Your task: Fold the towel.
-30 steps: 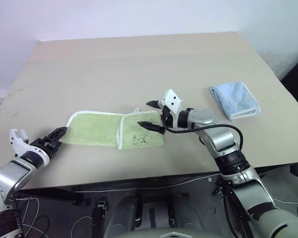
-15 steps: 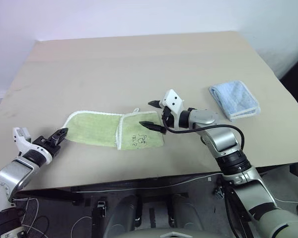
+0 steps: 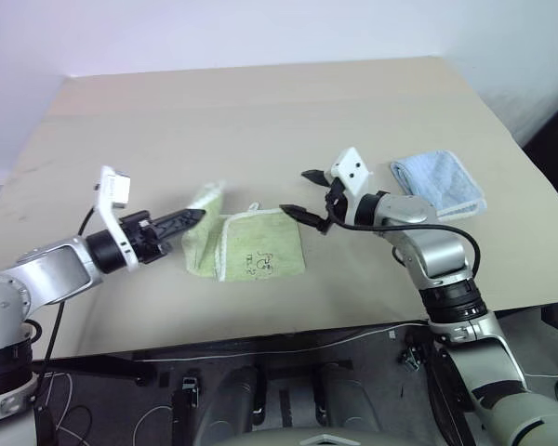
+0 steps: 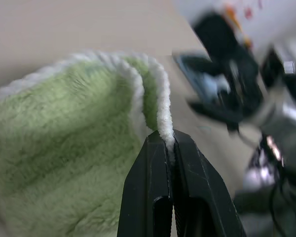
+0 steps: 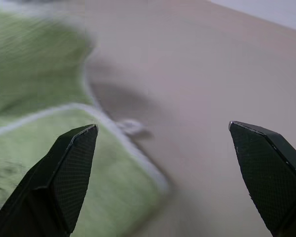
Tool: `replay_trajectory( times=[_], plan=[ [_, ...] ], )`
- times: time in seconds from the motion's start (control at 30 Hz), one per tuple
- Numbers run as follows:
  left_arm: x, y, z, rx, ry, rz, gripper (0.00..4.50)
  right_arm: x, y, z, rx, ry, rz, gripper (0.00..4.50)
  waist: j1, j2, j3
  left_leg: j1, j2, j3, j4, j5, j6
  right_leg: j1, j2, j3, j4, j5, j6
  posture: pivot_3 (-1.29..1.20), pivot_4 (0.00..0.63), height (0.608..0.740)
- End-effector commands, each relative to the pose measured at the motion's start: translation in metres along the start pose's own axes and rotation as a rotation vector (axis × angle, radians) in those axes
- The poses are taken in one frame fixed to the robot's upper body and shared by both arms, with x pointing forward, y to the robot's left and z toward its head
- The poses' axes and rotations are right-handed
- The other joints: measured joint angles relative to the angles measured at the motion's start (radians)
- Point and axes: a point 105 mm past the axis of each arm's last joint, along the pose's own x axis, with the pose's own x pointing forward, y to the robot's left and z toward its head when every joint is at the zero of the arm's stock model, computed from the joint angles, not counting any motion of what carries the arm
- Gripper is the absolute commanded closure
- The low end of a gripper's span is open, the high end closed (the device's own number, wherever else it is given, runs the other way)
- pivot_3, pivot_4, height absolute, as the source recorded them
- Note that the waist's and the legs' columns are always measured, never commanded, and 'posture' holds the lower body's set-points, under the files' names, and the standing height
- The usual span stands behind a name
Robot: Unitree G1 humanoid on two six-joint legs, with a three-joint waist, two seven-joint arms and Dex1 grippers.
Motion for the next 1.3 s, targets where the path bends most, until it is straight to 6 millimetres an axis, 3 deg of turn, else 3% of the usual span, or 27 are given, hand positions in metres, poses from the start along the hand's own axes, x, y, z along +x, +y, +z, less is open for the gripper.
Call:
replay_trajectory(
  times=[0.03, 0.33, 0.63, 0.77, 0.97, 1.1, 1.2, 1.3],
  plan=[
    [0.021, -0.007, 0.003, 0.016, 0.023, -0.07, 4.47, -0.011, -0.017, 0.011, -0.025, -0.03, -0.085, 0.0, 0.003, 0.0, 0.0, 0.0, 0.0, 0.0, 0.0, 0.0, 0.0, 0.0, 0.0, 0.0, 0.0, 0.0, 0.0, 0.0, 0.15, 0.74],
    [0.074, -0.028, -0.001, 0.068, 0.102, -0.199, 4.47, -0.026, -0.029, 0.005, -0.017, -0.015, -0.199, 0.0, 0.003, -0.001, 0.0, -0.001, -0.001, 0.0, 0.0, 0.001, 0.0, 0.0, 0.0, 0.0, 0.0, 0.002, 0.003, 0.0, 0.15, 0.74],
    [0.097, -0.044, -0.018, 0.088, 0.209, -0.278, 4.47, -0.039, -0.039, -0.001, -0.019, 0.005, -0.284, 0.0, 0.004, -0.001, 0.0, 0.0, -0.001, 0.0, 0.001, 0.001, 0.0, 0.001, 0.0, 0.0, 0.0, 0.002, 0.003, 0.0, 0.15, 0.74],
    [0.102, -0.038, -0.024, 0.086, 0.222, -0.259, 4.47, -0.042, -0.04, -0.003, -0.026, 0.01, -0.297, 0.0, 0.004, -0.001, 0.0, 0.0, -0.001, 0.0, 0.001, 0.002, 0.001, 0.001, 0.0, 0.0, 0.0, 0.002, 0.003, 0.0, 0.15, 0.74],
    [0.103, -0.045, -0.022, 0.079, 0.198, -0.298, 2.72, -0.041, -0.042, -0.002, -0.036, 0.011, -0.304, 0.0, 0.005, -0.001, 0.001, 0.0, -0.001, 0.0, 0.002, 0.002, 0.002, 0.001, 0.0, 0.0, 0.001, 0.002, 0.004, 0.0, 0.15, 0.74],
    [0.091, -0.042, -0.015, 0.108, 0.178, -0.3, 1.36, -0.039, -0.043, -0.002, -0.039, 0.013, -0.301, 0.0, 0.002, -0.001, 0.001, 0.0, 0.0, 0.0, 0.002, 0.002, 0.002, 0.001, 0.0, 0.0, 0.001, 0.002, 0.004, 0.0, 0.15, 0.74],
    [0.07, -0.051, 0.005, 0.183, 0.113, -0.364, 0.34, -0.037, -0.042, 0.001, -0.031, 0.002, -0.286, 0.0, 0.0, -0.001, 0.001, 0.0, 0.0, 0.0, 0.002, 0.002, 0.002, 0.001, 0.001, 0.0, 0.001, 0.002, 0.003, 0.0, 0.15, 0.74],
    [0.053, -0.047, 0.025, 0.314, 0.038, -0.338, 0.34, -0.033, -0.038, 0.012, 0.021, -0.046, -0.256, 0.0, 0.001, -0.001, 0.001, 0.0, 0.0, 0.0, 0.002, 0.001, 0.0, 0.001, 0.0, 0.0, 0.001, 0.001, 0.003, 0.0, 0.15, 0.74]
  ],
)
